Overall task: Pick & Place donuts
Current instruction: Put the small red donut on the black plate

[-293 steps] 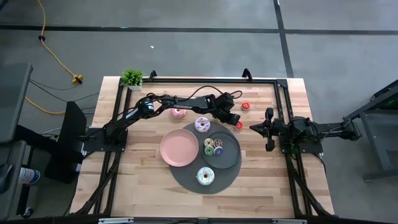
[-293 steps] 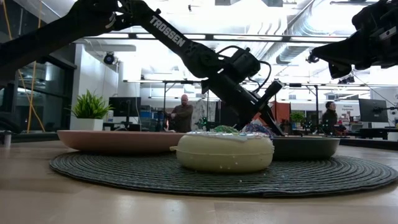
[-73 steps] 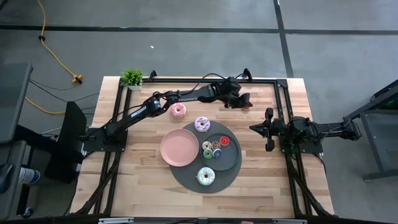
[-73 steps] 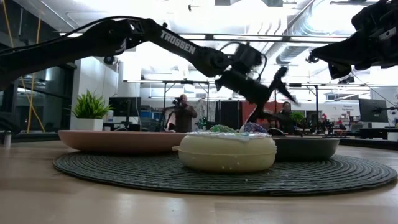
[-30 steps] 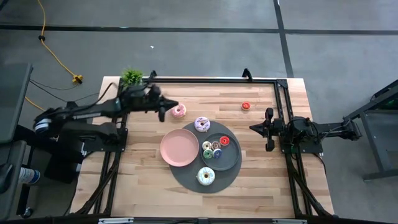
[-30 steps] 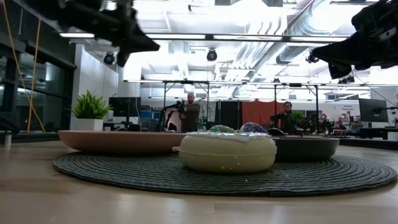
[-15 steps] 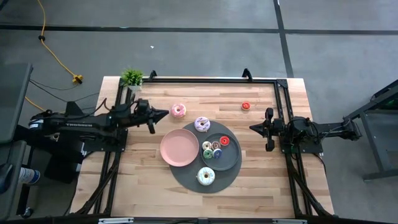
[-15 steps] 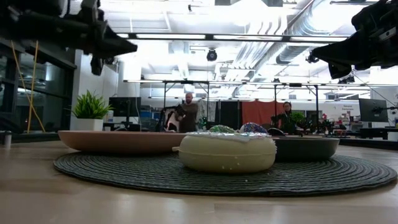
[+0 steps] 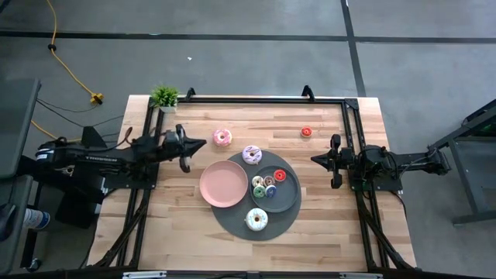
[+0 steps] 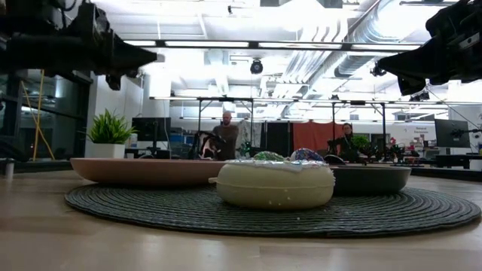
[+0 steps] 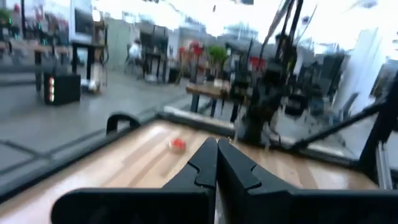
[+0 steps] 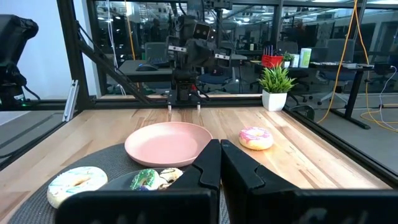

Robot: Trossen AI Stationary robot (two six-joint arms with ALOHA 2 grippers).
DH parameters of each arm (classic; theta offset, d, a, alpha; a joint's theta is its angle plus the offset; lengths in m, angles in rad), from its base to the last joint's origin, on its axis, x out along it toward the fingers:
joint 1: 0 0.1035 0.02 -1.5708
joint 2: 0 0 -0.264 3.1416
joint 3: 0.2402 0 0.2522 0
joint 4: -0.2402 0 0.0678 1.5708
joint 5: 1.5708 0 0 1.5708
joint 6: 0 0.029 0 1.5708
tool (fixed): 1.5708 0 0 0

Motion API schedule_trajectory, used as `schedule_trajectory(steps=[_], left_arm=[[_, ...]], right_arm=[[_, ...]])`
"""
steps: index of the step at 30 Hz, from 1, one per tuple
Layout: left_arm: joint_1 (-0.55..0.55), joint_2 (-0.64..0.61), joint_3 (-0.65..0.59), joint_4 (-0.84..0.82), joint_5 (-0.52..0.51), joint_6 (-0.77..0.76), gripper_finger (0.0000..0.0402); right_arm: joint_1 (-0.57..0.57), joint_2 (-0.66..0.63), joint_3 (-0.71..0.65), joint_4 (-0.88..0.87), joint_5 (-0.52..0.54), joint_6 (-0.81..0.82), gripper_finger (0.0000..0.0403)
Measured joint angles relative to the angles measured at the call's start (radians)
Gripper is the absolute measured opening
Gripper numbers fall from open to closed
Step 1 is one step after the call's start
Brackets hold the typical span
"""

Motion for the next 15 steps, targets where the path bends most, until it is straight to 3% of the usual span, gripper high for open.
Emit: schedule_trajectory(steps=[7, 11, 15], left_arm=[[0.000, -0.049, -0.046, 0.087, 0.126, 0.147, 0.0000], [0.000, -0.137, -0.047, 0.051, 0.188, 0.256, 0.0000], [0.001, -0.246, -0.048, -0.117, 0.229, 0.264, 0.0000]], right_arm=[[0.000, 0.000, 0.000, 0.000, 0.000, 0.000, 0.0000], [0.000, 0.000, 0.000, 0.000, 0.000, 0.000, 0.0000], [0.000, 0.000, 0.000, 0.000, 0.000, 0.000, 0.0000]])
